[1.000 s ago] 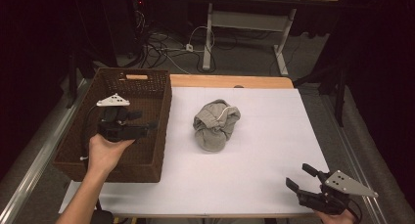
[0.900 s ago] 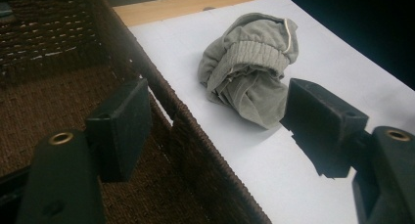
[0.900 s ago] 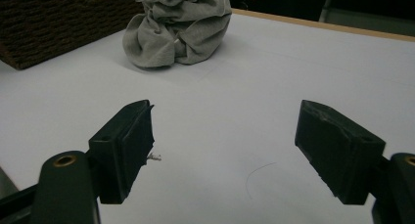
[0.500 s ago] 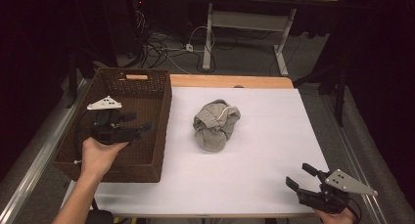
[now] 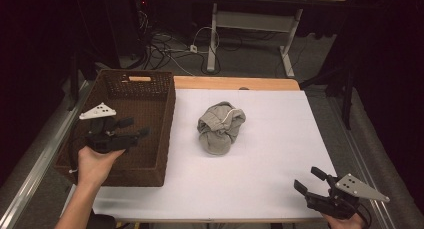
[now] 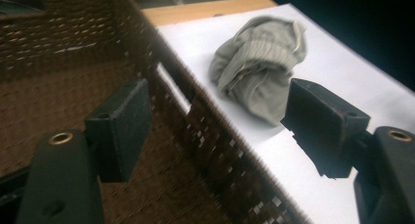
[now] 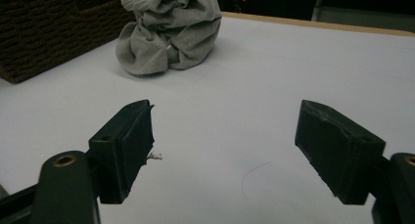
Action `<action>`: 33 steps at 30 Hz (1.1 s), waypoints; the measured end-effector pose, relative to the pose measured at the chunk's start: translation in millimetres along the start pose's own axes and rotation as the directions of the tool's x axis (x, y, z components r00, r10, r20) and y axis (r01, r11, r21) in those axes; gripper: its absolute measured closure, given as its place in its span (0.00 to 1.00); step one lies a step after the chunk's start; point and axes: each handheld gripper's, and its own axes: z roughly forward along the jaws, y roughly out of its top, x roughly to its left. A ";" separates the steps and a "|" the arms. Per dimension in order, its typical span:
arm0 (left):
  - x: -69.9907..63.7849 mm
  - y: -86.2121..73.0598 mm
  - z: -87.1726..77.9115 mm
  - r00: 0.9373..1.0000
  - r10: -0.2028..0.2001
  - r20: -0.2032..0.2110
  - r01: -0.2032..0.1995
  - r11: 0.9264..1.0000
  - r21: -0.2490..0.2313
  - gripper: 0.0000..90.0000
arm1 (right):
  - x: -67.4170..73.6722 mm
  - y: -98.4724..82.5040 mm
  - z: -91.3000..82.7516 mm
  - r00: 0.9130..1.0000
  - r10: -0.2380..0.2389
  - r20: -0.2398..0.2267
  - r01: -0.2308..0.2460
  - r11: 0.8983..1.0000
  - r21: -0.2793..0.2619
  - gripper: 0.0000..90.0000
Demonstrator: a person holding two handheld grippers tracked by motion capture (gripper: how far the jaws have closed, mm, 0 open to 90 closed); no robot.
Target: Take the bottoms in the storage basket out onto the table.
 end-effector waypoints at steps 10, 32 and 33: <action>0.7 -29.4 -6.7 1.000 -0.020 -0.018 0.019 1.000 -0.022 0.28 | 1.2 -0.1 0.7 1.000 -0.014 -0.004 0.014 1.000 0.008 0.25; -1.6 -50.6 -17.1 0.999 -0.034 -0.037 0.032 0.998 -0.058 0.28 | 1.6 0.2 0.0 1.000 -0.012 0.002 0.012 1.000 -0.001 0.25; -1.6 -51.8 -17.5 0.999 -0.030 -0.035 0.028 0.998 -0.060 0.28 | 1.6 0.2 0.1 1.000 -0.014 0.002 0.014 1.000 -0.001 0.25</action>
